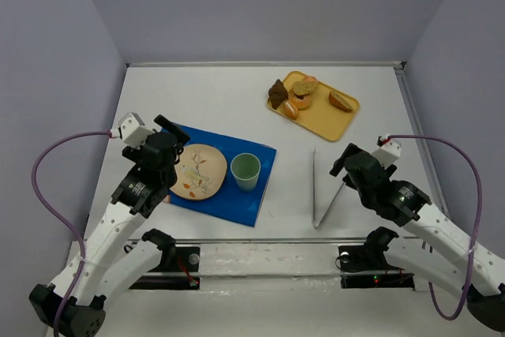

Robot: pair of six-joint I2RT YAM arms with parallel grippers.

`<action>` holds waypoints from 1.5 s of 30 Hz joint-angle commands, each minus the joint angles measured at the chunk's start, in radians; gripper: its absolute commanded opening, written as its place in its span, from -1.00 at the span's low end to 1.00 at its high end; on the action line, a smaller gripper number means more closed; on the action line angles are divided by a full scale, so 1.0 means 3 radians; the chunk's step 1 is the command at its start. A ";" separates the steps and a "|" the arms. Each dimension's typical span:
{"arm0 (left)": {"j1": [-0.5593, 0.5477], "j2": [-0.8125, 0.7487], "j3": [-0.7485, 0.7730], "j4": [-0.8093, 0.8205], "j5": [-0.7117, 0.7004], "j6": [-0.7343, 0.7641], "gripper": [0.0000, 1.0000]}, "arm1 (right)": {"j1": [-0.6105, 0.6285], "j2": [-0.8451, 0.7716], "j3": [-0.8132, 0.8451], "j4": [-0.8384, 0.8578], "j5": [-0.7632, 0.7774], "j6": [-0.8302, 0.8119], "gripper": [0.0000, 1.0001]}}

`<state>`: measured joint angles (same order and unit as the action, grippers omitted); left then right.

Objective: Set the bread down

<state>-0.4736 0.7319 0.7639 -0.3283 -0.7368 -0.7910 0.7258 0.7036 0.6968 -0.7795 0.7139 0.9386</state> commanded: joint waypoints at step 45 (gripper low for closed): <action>0.0065 -0.0036 -0.0153 0.0409 0.0017 0.0162 0.98 | -0.0082 0.2415 -0.0144 0.0711 -0.1102 0.0271 0.97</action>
<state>-0.4625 0.7414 0.7277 -0.2295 -0.6865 -0.7406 0.7193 1.3853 0.7033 -0.6601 0.3225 0.9810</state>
